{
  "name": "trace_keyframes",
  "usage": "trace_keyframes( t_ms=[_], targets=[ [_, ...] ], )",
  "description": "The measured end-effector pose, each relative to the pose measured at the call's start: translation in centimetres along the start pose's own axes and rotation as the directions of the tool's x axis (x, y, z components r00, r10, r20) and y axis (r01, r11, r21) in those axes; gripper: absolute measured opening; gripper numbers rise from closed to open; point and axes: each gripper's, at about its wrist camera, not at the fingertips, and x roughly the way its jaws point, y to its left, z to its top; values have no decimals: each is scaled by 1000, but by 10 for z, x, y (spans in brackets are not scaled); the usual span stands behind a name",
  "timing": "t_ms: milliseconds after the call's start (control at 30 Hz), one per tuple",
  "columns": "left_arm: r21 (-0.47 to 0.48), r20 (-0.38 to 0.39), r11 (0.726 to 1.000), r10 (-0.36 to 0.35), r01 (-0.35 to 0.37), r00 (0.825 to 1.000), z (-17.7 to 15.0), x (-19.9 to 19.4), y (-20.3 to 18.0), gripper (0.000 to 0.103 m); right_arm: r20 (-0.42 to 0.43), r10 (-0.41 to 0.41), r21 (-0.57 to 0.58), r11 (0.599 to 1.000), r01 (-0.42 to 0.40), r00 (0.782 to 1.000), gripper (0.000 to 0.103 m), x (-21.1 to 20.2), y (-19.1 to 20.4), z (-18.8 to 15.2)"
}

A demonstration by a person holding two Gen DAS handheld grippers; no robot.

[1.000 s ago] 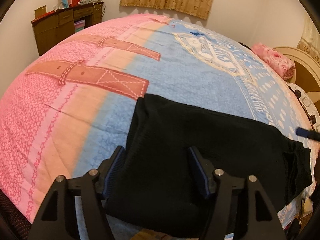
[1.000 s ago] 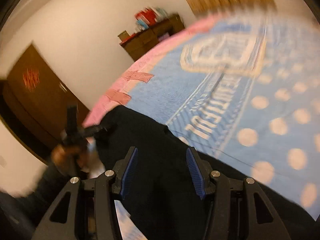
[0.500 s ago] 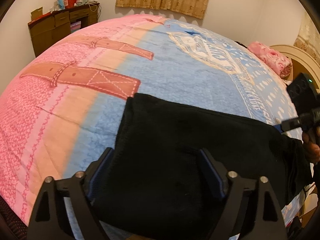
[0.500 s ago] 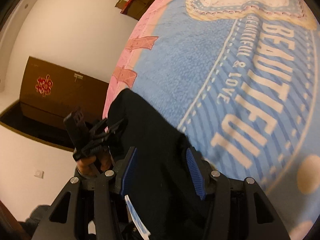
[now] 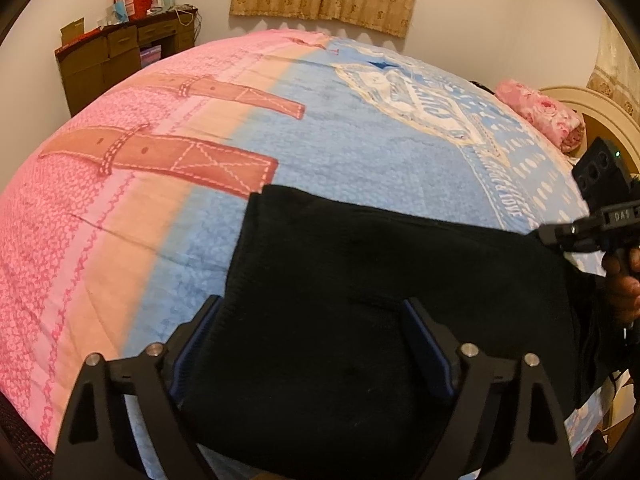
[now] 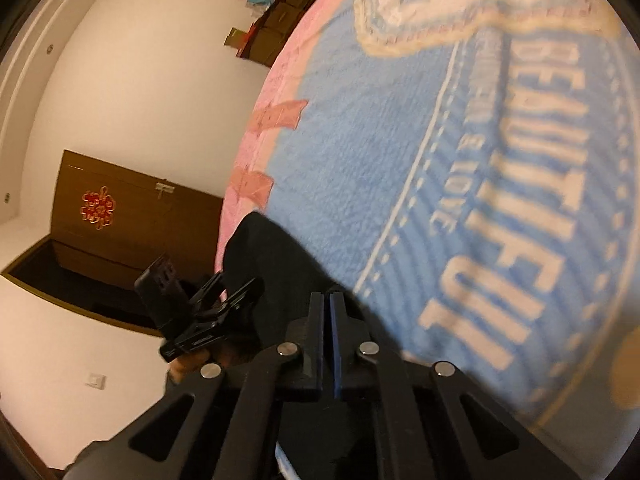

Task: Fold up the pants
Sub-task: 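Close the right gripper on the pants edge while the left gripper grasps the pants too, then lift the held pants with both grippers and fold them over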

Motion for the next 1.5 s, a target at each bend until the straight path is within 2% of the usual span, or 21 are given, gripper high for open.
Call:
trace_keyframes(
  t_ms=[100, 200, 300, 500, 633, 733, 767, 800, 833, 933, 1067, 1167, 1300, 1433, 1500],
  targets=[
    [-13, 9, 1000, 17, -17, 1000, -1, -6, 5, 72, 79, -53, -12, 998, 54, 995, 1, -17, -1, 7],
    [-56, 8, 998, -19, 20, 1000, -1, -7, 13, 72, 101, -93, -35, 995, 97, 991, 0, -24, 0, 9],
    [-33, 7, 999, 7, -7, 1000, -1, -4, 9, 78, 103, -138, -62, 988, 145, 985, 0, -26, 0, 8],
    [-35, -8, 998, 45, -45, 999, 1, -4, 7, 79, 144, -139, -142, 977, 160, 980, 0, -42, 19, -9],
    [-14, -9, 999, 47, -47, 999, 0, -1, 6, 77, 176, -136, -199, 965, 171, 975, 0, -57, 35, -28],
    [-14, 0, 998, 55, -55, 998, 0, -4, 5, 53, 202, -102, -190, 972, 141, 974, 0, -71, 35, -41],
    [-22, -1, 999, 32, -32, 999, 1, -7, 6, 34, 211, -100, -183, 973, 140, 972, 0, -74, 35, -44],
    [-34, -7, 999, -12, 12, 1000, 1, -10, 7, 23, 218, -98, -175, 975, 138, 971, 0, -78, 33, -48],
    [-47, -10, 998, -38, 37, 999, 1, -12, 6, 23, 224, -91, -161, 979, 128, 970, 0, -83, 30, -53],
    [-6, 22, 1000, -1, 2, 1000, -2, -22, -5, 21, 234, -88, -139, 983, 123, 968, 1, -95, 26, -69],
    [-20, 103, 999, -32, 34, 994, 1, -54, -10, 21, 265, -83, -106, 988, 115, 961, 1, -119, 17, -95],
    [-15, 154, 998, -60, 63, 986, 5, -77, -18, 21, 294, -108, -72, 988, 134, 950, 1, -136, 6, -116],
    [20, 194, 993, -116, 115, 974, 11, -101, -43, 21, 302, -186, -25, 979, 202, 935, 1, -148, -10, -143],
    [62, 225, 981, -192, 183, 955, 21, -123, -74, 21, 290, -228, 17, 972, 233, 930, 1, -150, -26, -160],
    [99, 237, 973, -225, 207, 945, 26, -135, -93, 21, 316, -228, 19, 972, 233, 921, 1, -158, -29, -166]
  ],
)
